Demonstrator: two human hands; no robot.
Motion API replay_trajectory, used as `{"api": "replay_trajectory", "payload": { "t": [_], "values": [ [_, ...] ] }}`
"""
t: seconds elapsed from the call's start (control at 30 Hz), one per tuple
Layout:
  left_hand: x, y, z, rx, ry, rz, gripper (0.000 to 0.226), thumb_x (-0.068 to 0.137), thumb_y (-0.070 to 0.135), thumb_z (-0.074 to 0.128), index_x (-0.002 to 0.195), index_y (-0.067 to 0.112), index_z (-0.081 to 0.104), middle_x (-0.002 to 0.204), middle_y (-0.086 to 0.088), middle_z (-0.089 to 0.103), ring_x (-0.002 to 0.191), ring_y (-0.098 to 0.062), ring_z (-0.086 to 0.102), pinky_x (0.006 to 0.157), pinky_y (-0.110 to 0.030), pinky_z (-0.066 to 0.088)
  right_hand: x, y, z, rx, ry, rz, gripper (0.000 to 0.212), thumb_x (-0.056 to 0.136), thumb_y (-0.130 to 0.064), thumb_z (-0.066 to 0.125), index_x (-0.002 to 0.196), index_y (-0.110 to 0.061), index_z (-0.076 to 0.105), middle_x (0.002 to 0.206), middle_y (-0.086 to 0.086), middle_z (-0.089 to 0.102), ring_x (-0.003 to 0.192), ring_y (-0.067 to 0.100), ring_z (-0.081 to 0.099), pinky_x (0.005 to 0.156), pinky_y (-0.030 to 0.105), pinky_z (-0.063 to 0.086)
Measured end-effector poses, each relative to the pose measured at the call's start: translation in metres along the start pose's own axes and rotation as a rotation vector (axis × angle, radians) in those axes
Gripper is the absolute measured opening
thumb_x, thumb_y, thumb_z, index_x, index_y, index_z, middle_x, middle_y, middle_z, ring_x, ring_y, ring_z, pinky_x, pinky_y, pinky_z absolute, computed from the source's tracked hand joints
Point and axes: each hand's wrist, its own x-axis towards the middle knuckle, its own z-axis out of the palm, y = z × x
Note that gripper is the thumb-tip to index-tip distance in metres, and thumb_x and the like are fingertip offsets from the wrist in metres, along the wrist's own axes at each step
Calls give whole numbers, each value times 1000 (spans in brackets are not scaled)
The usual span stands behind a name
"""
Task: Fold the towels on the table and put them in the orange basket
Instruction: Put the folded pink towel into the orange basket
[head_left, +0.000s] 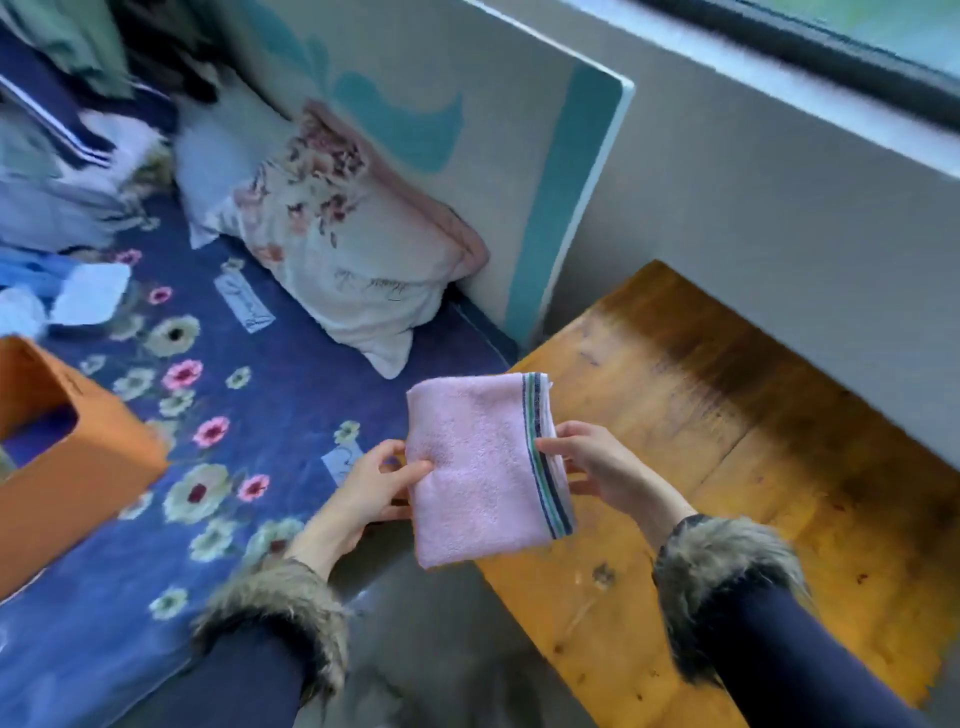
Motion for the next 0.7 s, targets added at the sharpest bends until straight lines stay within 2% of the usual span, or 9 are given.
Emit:
{"api": "replay_trajectory", "payload": {
  "t": [0.13, 0.23, 0.3, 0.4, 0.57, 0.7],
  "values": [
    [-40, -19, -104, -107, 192, 37, 13, 86, 22, 64, 98, 22, 58, 100, -6, 64, 80, -18, 65, 59, -31, 53, 6, -49, 112, -135, -121, -70, 12, 85, -22, 62, 94, -13, 62, 100, 8, 66, 90, 23, 63, 75, 35, 52],
    [-72, -35, -176, -155, 285, 39, 19, 87, 23, 63, 105, 17, 57, 103, -7, 63, 86, -24, 64, 73, -41, 56, 10, -75, 195, -213, -185, -101, 7, 84, -22, 63, 84, -15, 60, 95, 9, 66, 85, 22, 63, 69, 32, 52],
    [-92, -46, -217, -193, 339, 47, 17, 88, 22, 62, 104, 19, 58, 105, -6, 64, 88, -23, 66, 70, -38, 57, 13, -87, 247, -255, -214, -102, 7, 83, -21, 64, 81, -16, 61, 87, 8, 66, 77, 20, 61, 63, 29, 51],
    [-117, -59, -268, -267, 449, 51, 19, 89, 18, 61, 107, 19, 57, 106, -5, 63, 85, -18, 65, 61, -29, 54, 16, -104, 313, -309, -301, -105, 8, 81, -22, 66, 76, -18, 61, 82, 6, 63, 74, 19, 59, 70, 32, 51],
    [-139, -76, -336, -315, 608, 24, 21, 89, 16, 61, 110, 11, 56, 104, -5, 60, 86, -17, 61, 65, -30, 52, 25, -133, 404, -379, -427, -92, 15, 81, -21, 67, 68, -19, 60, 74, 4, 61, 65, 16, 59, 60, 27, 50],
    [-141, -87, -390, -371, 708, 3, 12, 89, 17, 62, 100, 18, 58, 102, -3, 60, 85, -13, 60, 63, -27, 50, 45, -159, 472, -417, -519, -80, 14, 85, -13, 60, 72, -16, 62, 76, 5, 60, 69, 18, 58, 59, 27, 49]
  ]
}}
